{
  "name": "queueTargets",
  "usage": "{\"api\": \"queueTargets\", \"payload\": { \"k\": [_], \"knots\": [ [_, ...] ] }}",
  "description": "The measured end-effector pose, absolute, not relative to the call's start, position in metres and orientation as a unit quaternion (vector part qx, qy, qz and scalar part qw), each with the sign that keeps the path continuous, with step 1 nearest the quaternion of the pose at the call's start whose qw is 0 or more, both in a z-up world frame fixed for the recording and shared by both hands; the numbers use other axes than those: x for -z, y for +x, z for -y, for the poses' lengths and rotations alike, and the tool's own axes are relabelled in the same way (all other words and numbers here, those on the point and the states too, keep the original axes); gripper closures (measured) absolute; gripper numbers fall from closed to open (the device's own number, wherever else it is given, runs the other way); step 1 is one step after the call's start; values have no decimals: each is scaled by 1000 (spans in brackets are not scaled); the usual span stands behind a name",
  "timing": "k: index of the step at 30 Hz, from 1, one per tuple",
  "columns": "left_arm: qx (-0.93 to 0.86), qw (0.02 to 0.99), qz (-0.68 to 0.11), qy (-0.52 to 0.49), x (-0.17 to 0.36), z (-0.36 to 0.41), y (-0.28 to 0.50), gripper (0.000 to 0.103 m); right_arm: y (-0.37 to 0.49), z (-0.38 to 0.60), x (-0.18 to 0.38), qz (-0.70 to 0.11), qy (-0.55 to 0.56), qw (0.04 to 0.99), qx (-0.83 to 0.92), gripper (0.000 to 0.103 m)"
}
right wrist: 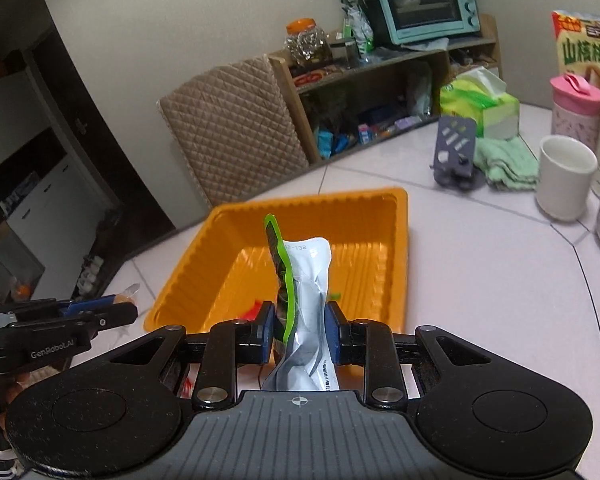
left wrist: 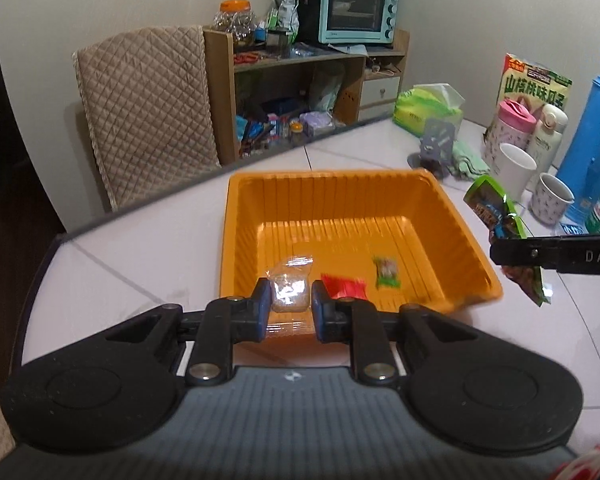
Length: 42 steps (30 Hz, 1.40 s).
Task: Organize snacks
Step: 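Carry the caramel and the pouch over the orange tray with both tools, then open the right tool to drop the pouch while the left tool drops the caramel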
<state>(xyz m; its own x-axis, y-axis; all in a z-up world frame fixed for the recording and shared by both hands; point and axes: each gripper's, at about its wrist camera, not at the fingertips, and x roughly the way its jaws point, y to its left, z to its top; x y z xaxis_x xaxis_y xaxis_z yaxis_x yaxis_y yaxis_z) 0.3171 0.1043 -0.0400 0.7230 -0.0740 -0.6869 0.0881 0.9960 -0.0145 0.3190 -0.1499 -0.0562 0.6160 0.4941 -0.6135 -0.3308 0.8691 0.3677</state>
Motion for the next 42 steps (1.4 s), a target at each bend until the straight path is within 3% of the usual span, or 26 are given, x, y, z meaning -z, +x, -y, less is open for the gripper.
{"api": "queueTargets", "payload": {
  "k": [30,35,42],
  "knots": [
    [59,913,-401,36,84,-88,422,84,418,119,109,-380,80,903,-184,76],
    [60,912,-405,34,87,-89,425,84,419,125,106,-367,96,906,-187,65],
    [60,912,-404,36,89,-87,427,84,415,129,104,-380,88,898,-201,65]
  ]
}}
